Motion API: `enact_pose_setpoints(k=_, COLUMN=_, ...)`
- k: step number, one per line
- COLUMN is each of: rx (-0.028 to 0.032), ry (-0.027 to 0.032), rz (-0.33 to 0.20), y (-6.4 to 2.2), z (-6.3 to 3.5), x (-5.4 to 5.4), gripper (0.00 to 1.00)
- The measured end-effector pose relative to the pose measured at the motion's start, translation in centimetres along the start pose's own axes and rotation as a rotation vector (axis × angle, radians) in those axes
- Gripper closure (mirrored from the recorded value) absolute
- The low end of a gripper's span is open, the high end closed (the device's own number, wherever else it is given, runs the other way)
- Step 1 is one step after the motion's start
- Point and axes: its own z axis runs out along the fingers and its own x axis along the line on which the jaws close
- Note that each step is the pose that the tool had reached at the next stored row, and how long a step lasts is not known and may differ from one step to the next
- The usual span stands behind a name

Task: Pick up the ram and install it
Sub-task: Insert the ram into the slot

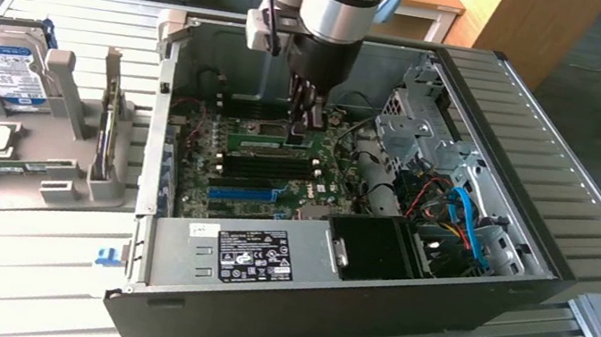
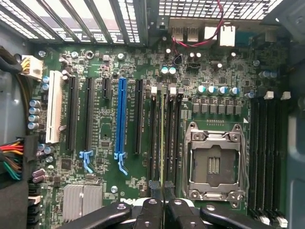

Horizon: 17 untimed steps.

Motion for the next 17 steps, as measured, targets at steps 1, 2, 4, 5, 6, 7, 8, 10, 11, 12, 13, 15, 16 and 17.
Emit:
enact_pose_setpoints(k=1, rx=0.0000, ry=-0.0001, rz=0.000, y=-0.01, z=0.14, x=0.00, gripper=0.88)
enact_pose_setpoints(k=2, rx=0.0000, ry=-0.0001, rz=0.000, y=-0.01, z=0.28, x=0.00, gripper=0.88)
enact_pose_setpoints(k=4, rx=0.0000, ry=0.0000, rz=0.000, y=-0.02, z=0.55, x=-0.01, gripper=0.88)
enact_pose_setpoints(k=5, rx=0.0000, ry=0.0000, rz=0.000, y=-0.03, z=0.67, x=-0.01, gripper=0.88)
enact_pose_setpoints(k=6, rx=0.0000, ry=0.0000, rz=0.000, y=-0.03, z=0.77, x=-0.01, gripper=0.88)
enact_pose_setpoints(k=7, rx=-0.0001, ry=0.0002, rz=0.000, y=-0.03, z=0.78, x=0.00, gripper=0.88)
enact_pose_setpoints(k=8, rx=-0.0001, ry=0.0002, rz=0.000, y=-0.03, z=0.78, x=0.00, gripper=0.88)
enact_pose_setpoints(k=10, rx=0.0000, ry=0.0001, rz=0.000, y=-0.03, z=0.79, x=-0.01, gripper=0.88)
enact_pose_setpoints(k=11, rx=0.0000, ry=0.0000, rz=0.000, y=-0.27, z=0.78, x=0.00, gripper=0.88)
enact_pose_setpoints(k=12, rx=0.0000, ry=0.0000, rz=0.000, y=-0.28, z=0.78, x=0.00, gripper=0.88)
enact_pose_setpoints(k=13, rx=0.0001, ry=-0.0002, rz=0.000, y=-0.29, z=0.79, x=0.04, gripper=0.88)
enact_pose_setpoints(k=15, rx=0.0000, ry=0.0001, rz=0.000, y=-0.29, z=0.78, x=0.19, gripper=0.88)
enact_pose_setpoints(k=16, rx=0.0000, ry=0.0000, rz=0.000, y=-0.28, z=0.78, x=0.27, gripper=0.88)
enact_pose_setpoints(k=17, rx=0.0000, ry=0.0000, rz=0.000, y=-0.28, z=0.79, x=0.36, gripper=0.88)
